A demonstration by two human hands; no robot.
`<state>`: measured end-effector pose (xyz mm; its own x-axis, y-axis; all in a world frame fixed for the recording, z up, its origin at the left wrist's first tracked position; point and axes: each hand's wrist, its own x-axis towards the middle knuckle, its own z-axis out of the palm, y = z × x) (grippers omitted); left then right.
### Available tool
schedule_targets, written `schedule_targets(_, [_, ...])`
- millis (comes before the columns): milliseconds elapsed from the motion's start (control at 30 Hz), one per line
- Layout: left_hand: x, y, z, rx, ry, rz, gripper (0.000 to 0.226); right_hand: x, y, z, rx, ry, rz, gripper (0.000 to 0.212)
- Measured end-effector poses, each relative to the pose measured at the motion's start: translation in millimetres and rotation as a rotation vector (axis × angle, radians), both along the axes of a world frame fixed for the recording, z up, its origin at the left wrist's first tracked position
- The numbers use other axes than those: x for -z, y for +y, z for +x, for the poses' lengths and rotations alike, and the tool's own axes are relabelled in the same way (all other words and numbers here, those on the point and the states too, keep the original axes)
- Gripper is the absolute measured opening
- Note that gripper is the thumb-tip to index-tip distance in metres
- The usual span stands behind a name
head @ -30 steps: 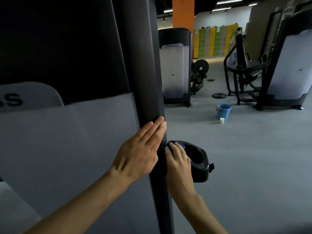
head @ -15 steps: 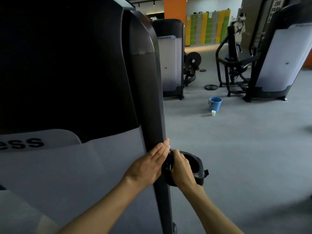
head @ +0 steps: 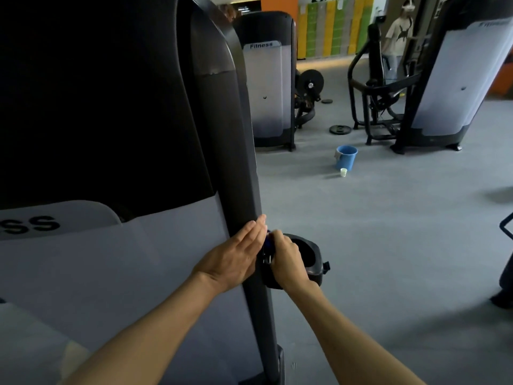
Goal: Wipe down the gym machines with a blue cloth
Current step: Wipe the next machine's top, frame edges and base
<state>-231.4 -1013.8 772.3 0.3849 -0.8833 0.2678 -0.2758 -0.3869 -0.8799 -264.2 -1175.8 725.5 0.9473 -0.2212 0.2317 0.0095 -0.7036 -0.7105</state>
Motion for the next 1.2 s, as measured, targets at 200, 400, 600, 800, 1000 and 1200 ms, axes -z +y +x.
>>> schedule_targets(200, [-7.9,1.5,-13.5,-0.06,0.095,-0.032,0.072,-5.8,-6.6,-47.3,-0.18,-0.041,0.007,0.026])
schedule_targets(400, [-26.7,-25.9,-34.8,-0.089,0.363,-0.198,0.063,-45.2,-46.6,-68.9,-0.251,-0.11,0.027,0.031])
schedule_targets(600, [-61.8,-93.7,-44.6,-0.137,0.484,-0.398,0.055,-85.8,-125.6,-84.3,-0.249,-0.315,-0.077,0.021])
schedule_targets(800, [-86.8,-155.7,-46.1,-0.193,0.486,-0.447,0.05,-96.3,-208.1,-83.4,-0.204,-0.361,-0.147,0.033])
schedule_targets(1000, [-100.1,-185.8,-34.0,-0.242,0.481,-0.484,0.042,-106.1,-249.5,-52.5,-0.265,-0.4,-0.2,0.034])
schedule_targets(1200, [-112.0,-196.1,5.0,-0.33,0.456,-0.55,0.028,-104.5,-268.1,18.0,-0.34,-0.419,-0.148,0.029])
